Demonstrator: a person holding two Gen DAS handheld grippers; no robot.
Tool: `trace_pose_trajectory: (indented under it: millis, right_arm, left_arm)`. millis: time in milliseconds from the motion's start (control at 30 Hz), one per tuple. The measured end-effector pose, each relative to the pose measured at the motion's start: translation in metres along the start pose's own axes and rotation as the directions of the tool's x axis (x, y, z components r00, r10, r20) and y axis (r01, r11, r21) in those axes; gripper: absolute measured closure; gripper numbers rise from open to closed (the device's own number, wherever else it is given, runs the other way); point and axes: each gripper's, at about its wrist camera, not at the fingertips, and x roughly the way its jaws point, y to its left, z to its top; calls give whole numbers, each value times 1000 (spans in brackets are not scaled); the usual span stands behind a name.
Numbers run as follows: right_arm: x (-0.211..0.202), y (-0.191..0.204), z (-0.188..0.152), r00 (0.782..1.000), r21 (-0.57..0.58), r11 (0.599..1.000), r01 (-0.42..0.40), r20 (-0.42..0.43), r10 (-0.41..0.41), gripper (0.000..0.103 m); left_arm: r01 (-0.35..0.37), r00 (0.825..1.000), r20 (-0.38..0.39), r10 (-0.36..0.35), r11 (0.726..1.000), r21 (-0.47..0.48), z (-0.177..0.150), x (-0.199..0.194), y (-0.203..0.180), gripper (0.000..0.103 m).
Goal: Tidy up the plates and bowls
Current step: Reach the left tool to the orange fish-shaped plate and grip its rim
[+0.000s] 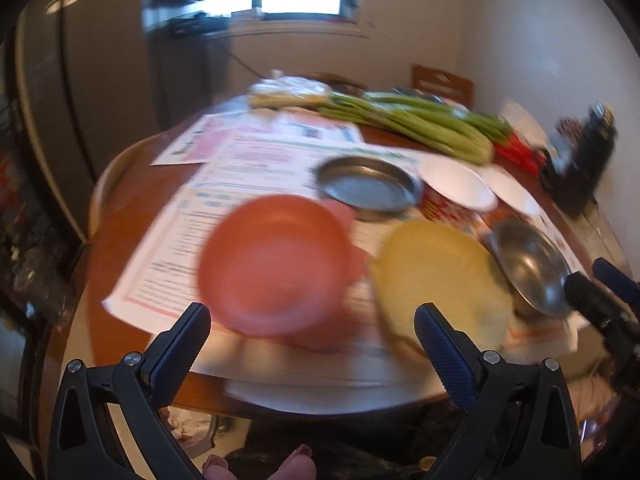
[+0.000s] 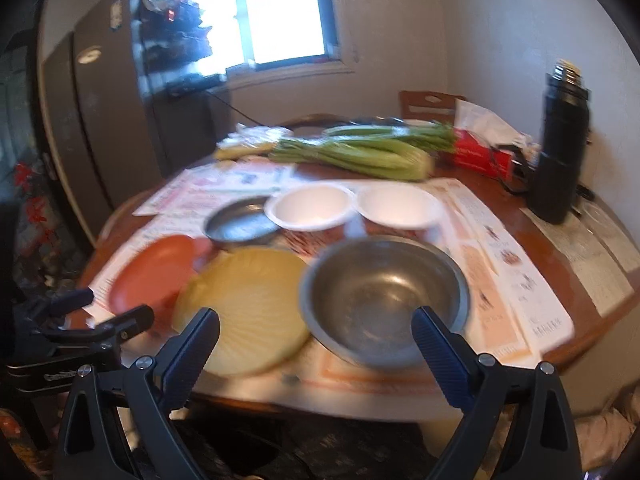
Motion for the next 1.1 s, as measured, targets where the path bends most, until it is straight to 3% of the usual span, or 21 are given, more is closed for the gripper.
trace_pose_trajectory:
  millis: [167,333,733,867,967,1100]
  right_arm:
    - [20,35,30,995,-88,992,-95,-15,94,6]
    - [62,81,46,978,-145,970,-195,-104,180,7]
    - [147,116,46,955,-219,958,-188,-268,126,16]
    - [160,120,42,946,-244,948,-203,-299,126,26]
    - [171,123,40,945,-251,948,-194,-309,112,34]
    - [180,128,36,934,-261,940,-218,-334,124,42]
  left_arm:
    - [-58,998,-20,56,995,-80,-1,6,47,2]
    - [-68,996,-60,59,984,-165,3,21,82,2]
    - [-34,988,-152,9,986,-162,21,74,90,2]
    - [-36,987,-161,11,988,-149,22,82,88,2]
    - [2,989,-150,-21,993,-122,25,84,81,2]
    - [-21,989,-148,6,995,-97,27,87,76,2]
